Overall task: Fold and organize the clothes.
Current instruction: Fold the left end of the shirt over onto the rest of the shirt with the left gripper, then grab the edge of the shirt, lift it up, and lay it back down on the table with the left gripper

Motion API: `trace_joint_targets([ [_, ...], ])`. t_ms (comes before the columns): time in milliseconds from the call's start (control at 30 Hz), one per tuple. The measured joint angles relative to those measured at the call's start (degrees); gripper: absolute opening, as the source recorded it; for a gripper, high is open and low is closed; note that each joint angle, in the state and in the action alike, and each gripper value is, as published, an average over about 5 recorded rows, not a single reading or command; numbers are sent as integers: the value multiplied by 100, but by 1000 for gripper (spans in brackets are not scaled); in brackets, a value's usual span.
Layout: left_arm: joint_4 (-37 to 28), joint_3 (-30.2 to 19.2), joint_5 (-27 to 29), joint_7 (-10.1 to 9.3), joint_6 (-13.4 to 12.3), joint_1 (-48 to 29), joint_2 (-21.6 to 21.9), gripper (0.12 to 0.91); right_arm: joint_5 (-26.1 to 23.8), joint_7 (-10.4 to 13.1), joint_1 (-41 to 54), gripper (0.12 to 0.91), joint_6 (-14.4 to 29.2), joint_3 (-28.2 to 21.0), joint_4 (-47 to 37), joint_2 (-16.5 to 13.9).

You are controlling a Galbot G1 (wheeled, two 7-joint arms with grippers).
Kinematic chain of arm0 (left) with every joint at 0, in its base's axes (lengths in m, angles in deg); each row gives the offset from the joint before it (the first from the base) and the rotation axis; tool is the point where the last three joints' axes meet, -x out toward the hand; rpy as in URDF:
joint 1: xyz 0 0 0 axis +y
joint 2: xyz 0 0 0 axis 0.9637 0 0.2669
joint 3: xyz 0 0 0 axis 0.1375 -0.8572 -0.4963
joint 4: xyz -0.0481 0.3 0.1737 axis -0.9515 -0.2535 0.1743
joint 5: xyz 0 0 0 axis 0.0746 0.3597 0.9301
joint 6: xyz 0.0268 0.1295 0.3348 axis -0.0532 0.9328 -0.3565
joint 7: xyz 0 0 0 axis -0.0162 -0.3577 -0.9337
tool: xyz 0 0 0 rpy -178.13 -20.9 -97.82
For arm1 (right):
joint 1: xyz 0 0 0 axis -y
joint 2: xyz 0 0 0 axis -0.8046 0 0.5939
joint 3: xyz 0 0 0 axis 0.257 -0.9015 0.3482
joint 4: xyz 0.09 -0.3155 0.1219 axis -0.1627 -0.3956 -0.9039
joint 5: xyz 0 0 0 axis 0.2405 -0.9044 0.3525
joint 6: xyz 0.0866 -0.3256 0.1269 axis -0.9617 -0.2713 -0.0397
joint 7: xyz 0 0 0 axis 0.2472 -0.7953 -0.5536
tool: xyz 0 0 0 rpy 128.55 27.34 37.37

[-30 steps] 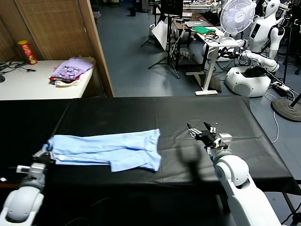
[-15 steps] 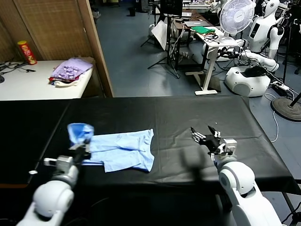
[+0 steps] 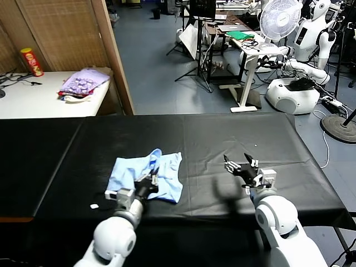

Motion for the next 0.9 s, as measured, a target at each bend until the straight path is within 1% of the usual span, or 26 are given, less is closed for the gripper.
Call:
trace_joint_targets([
  [133, -48, -135, 40, -10, -33, -58, -246, 154, -17, -32, 9, 798, 0, -35, -25, 0],
  [200, -99, -184, 128, 10, -99, -96, -352, 154, -34, -67, 9, 798, 1, -59, -32, -1],
  [300, -225, -239, 375, 110, -274, -152, -508, 160, -62, -134, 20, 798, 5, -103, -43, -18],
  [367, -326, -285, 544, 224, -415, -180, -607, 205, -74, -176, 45, 798, 11, -140, -59, -39],
  [400, -371, -313, 603, 287, -492, -192, -653, 244, -77, -197, 64, 798, 13, -163, -69, -50],
  [600, -422, -461, 693, 715, -1013, -177, -826, 568, -28, -386, 248, 798, 21, -382, -165, -118],
  [633, -392, -460, 702, 765, -1092, -153, -818, 633, -8, -434, 298, 798, 19, -439, -189, -125],
  [667, -352, -444, 711, 797, -1156, -125, -796, 680, 7, -490, 357, 798, 16, -509, -218, -127],
  [733, -238, -361, 700, 801, -1228, -62, -717, 755, 5, -609, 514, 798, 11, -695, -292, -109],
  [767, -176, -293, 670, 773, -1240, -26, -659, 776, -26, -661, 610, 798, 10, -811, -339, -89],
  [900, -28, 141, 471, 632, -1273, 147, -315, 796, -321, -753, 1056, 798, 35, -1390, -617, 69],
])
